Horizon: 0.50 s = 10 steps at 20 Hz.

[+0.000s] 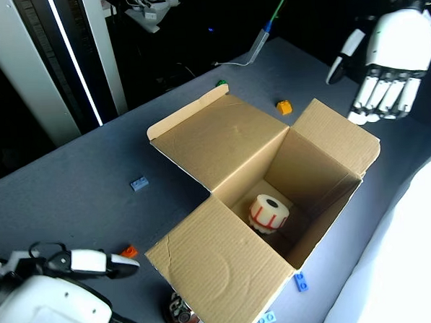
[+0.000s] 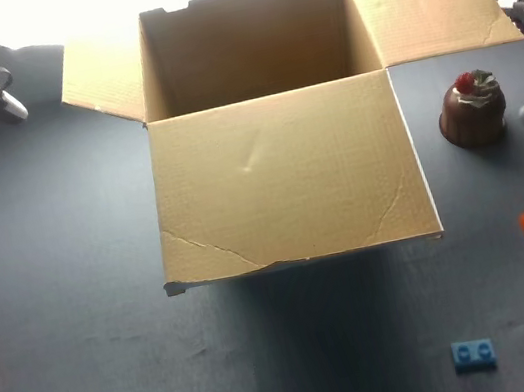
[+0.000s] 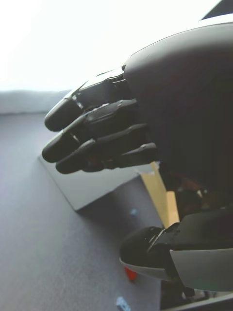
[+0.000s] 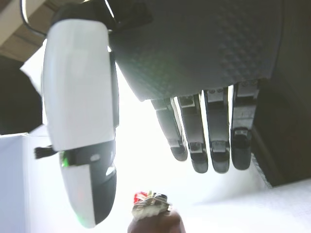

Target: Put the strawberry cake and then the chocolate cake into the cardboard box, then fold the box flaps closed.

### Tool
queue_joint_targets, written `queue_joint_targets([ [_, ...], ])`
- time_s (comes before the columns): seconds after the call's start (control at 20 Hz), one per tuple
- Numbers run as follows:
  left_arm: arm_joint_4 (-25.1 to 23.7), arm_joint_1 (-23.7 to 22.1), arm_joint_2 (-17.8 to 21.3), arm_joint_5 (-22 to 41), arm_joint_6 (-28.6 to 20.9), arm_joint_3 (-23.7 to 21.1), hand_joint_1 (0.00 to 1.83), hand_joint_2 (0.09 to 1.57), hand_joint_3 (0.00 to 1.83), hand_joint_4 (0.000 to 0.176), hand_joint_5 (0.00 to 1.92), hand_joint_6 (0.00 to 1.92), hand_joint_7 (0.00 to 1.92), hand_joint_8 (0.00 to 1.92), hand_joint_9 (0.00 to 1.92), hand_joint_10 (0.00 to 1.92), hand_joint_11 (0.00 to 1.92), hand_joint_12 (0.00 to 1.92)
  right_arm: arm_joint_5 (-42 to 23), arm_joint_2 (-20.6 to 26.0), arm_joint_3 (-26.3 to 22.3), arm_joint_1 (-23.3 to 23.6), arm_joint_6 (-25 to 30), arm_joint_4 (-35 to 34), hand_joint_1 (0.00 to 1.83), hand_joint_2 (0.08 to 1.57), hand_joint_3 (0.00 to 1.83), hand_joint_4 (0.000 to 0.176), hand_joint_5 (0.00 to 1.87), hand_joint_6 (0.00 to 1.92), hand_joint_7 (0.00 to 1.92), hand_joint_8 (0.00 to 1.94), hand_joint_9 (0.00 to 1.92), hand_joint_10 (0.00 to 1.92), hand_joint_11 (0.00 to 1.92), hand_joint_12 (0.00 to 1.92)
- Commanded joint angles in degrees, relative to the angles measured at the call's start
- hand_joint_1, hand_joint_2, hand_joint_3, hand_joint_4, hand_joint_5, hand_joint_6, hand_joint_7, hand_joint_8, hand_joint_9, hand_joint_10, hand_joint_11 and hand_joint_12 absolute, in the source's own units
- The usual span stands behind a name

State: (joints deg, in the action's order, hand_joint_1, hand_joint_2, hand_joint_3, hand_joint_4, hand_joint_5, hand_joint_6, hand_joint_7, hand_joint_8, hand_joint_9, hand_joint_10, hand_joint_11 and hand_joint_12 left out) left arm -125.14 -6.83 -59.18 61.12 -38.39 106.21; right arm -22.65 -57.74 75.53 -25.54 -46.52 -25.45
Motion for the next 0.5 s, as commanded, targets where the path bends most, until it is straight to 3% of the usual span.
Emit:
queue_joint_targets([
  [0.0, 4.84, 0.35, 1.04, -3.43, 0.72, -0.42, 0.59, 1.09, 0.0, 0.0, 0.51, 0.01, 0.71, 0.0, 0.52, 0.65, 0.14, 1.4, -5.98, -0.21, 0.92, 0.62, 0.38, 0.21, 0.8, 1.0, 0.0, 0.0, 0.09, 0.01, 0.23, 0.01, 0.24, 0.01, 0.0, 0.62],
  [0.2, 11.41, 5.43, 2.97, -7.73, 4.14, -3.81, 0.6, 1.09, 0.0, 0.0, 0.51, 0.01, 0.71, 0.0, 0.53, 0.65, 0.16, 1.4, -6.54, -6.02, 6.17, 0.72, -1.02, 0.2, 0.82, 1.0, 0.0, 0.0, 0.08, 0.0, 0.21, 0.0, 0.22, 0.0, 0.0, 0.59],
  [0.3, 12.8, 7.01, 3.45, -10.0, 5.52, -4.85, 0.57, 1.09, 0.0, 0.0, 0.51, 0.01, 0.7, 0.0, 0.53, 0.64, 0.17, 1.38, -6.58, -7.92, 7.35, 0.71, -2.27, 0.2, 0.92, 0.99, 0.0, 0.0, 0.1, 0.0, 0.23, 0.01, 0.24, 0.01, 0.0, 0.67],
  [0.45, 15.73, 9.01, 3.88, -11.85, 6.9, -5.47, 0.58, 1.09, 0.0, 0.0, 0.51, 0.0, 0.7, 0.0, 0.53, 0.64, 0.16, 1.4, -6.8, -9.59, 8.42, 0.78, -2.96, 0.22, 1.05, 0.95, 0.0, 0.0, 0.1, 0.0, 0.24, 0.0, 0.22, 0.0, 0.0, 0.6],
])
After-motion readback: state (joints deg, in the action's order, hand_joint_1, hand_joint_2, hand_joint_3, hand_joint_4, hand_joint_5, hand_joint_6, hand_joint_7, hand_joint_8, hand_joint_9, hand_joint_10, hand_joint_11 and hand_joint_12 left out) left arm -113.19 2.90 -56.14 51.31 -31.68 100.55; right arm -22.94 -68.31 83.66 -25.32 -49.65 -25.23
